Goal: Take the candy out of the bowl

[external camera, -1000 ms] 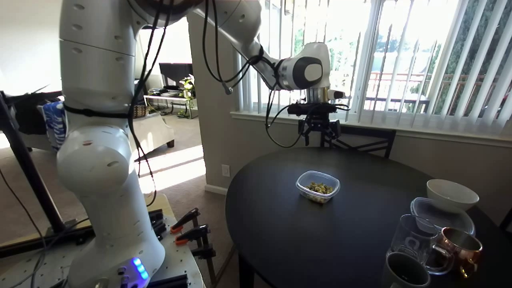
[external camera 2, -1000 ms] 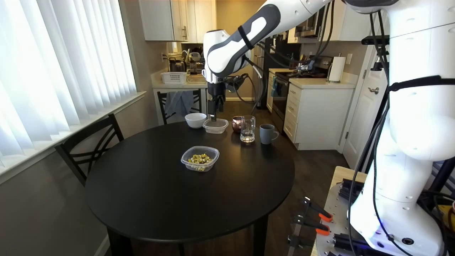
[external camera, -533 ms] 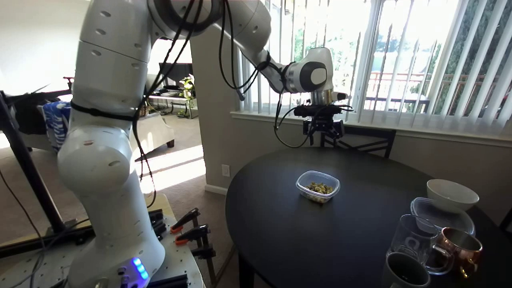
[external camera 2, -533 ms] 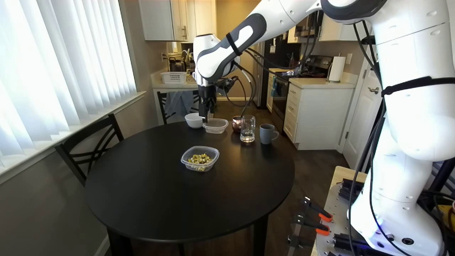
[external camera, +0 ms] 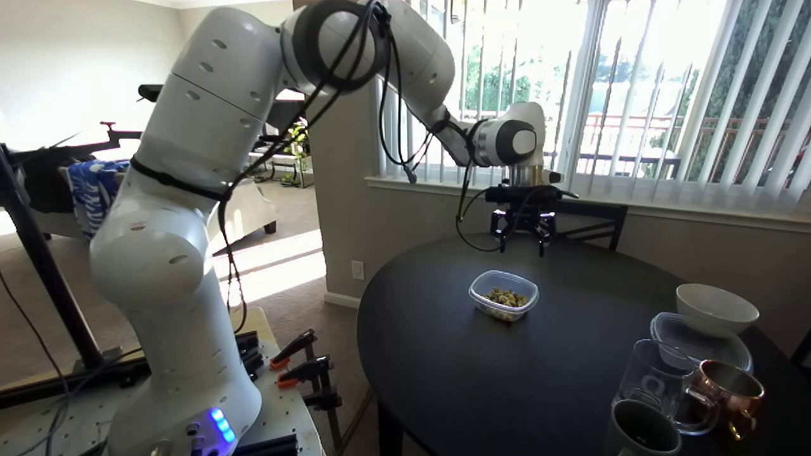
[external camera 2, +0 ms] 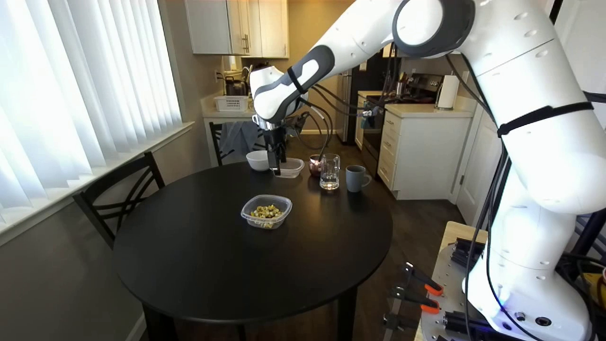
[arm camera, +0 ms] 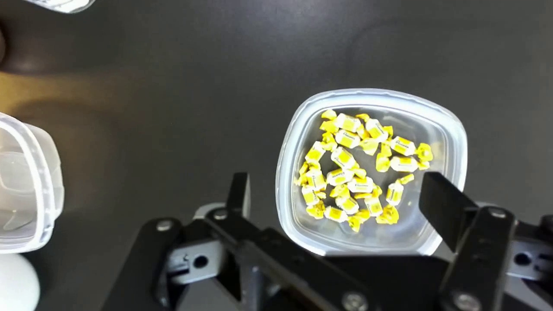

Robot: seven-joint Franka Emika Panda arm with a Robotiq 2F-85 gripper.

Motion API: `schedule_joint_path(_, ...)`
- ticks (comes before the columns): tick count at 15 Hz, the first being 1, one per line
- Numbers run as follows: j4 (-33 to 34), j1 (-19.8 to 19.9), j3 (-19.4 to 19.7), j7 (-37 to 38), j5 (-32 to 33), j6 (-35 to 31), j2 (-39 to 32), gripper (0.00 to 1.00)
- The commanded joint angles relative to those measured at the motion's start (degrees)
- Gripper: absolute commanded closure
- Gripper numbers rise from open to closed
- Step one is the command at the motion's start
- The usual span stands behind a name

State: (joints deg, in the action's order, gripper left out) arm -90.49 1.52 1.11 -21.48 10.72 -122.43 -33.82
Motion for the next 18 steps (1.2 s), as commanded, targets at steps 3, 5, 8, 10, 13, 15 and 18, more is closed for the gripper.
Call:
schedule_joint_path(3, 16.9, 4.8, -3.1, -17.0, -0.1, 6.6, -13.9, 0.0)
schedule_joint_path(5, 21.8, 5.9, -3.7, -20.9, -1.0, 8.9, -17.8, 0.0)
schedule_joint_path(8, 28.2, 6.5, -5.2, -22.1, -4.0, 11.4, -23.4, 0.0)
schedule_joint_path(10, 32.7, 6.3, -6.1, -19.4, -6.8, 12.7, -27.1, 0.0)
schedule_joint_path(13, 38.7, 6.2, -7.1, -16.2, -11.0, 14.4, -31.7, 0.0)
schedule_joint_path(15, 42.1, 5.9, -6.8, -14.5, -11.6, 15.1, -34.0, 0.25)
schedule_joint_path(18, 46.7, 5.6, -6.4, -12.7, -11.4, 16.6, -36.6, 0.4)
